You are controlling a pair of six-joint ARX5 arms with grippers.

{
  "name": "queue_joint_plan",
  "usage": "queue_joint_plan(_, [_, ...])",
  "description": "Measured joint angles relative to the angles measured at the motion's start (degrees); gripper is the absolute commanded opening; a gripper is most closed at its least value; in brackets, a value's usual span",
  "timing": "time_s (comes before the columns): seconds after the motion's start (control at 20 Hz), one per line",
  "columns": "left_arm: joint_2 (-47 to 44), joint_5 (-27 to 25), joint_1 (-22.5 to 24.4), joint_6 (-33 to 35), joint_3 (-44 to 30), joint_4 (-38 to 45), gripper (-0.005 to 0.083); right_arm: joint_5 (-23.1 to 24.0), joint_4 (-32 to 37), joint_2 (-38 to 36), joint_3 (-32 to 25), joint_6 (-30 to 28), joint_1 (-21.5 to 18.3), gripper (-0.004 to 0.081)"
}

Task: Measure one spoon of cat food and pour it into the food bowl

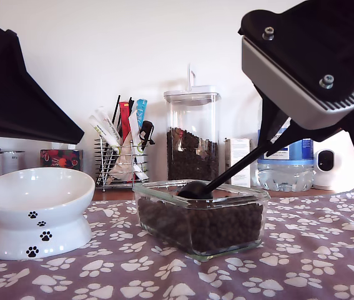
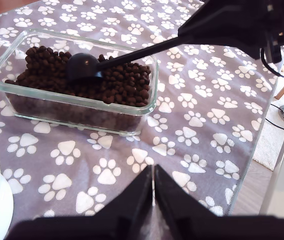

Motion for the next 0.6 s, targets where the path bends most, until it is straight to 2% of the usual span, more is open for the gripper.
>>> queue_joint_plan(0.2, [0.00, 0.00, 0.00, 0.00, 0.00, 0.00, -0.0019, -0.70, -1.64, 0.00, 0.42, 2.82, 0.94, -0.0012])
queue_joint_plan(0.4, [0.00, 0.00, 0.00, 0.00, 0.00, -0.02, -0.0019, -1.14, -2.34, 0.00, 0.52, 6.40, 3.54, -0.0012])
queue_joint_plan(0.6, [0.00, 0.00, 0.00, 0.02, 0.00, 0.00, -0.0019, -1.14, -2.47, 0.00, 0.52, 12.24, 4.72, -0.0012])
